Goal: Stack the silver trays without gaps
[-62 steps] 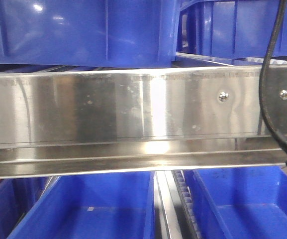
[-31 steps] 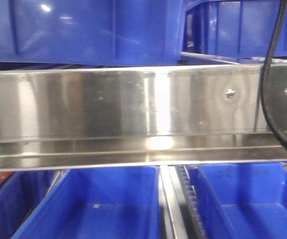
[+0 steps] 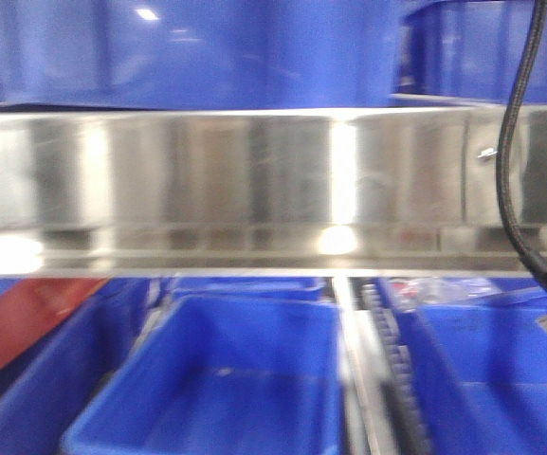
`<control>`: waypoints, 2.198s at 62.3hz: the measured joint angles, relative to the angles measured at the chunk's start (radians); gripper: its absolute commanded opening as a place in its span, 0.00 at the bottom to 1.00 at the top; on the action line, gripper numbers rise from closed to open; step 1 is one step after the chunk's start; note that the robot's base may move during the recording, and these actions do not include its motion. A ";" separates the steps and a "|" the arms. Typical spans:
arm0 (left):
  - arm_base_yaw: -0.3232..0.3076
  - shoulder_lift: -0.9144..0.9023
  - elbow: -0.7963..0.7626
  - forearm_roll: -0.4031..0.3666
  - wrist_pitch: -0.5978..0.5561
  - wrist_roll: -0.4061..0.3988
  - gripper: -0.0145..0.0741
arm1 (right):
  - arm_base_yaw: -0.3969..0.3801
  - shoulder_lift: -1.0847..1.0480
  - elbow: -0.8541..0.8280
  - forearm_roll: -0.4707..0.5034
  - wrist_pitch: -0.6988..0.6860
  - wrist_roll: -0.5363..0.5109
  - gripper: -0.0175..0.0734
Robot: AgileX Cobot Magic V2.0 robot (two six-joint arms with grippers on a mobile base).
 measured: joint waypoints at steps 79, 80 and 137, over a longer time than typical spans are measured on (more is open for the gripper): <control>0.000 0.000 0.000 -0.002 0.000 0.000 0.14 | 0.000 -0.002 0.000 0.000 -0.005 0.000 0.11; 0.000 0.000 0.000 -0.002 0.000 0.000 0.14 | 0.000 -0.002 0.000 0.000 -0.005 0.000 0.11; 0.000 -0.002 0.000 -0.001 0.000 0.000 0.14 | 0.000 -0.002 0.000 -0.002 -0.007 0.000 0.11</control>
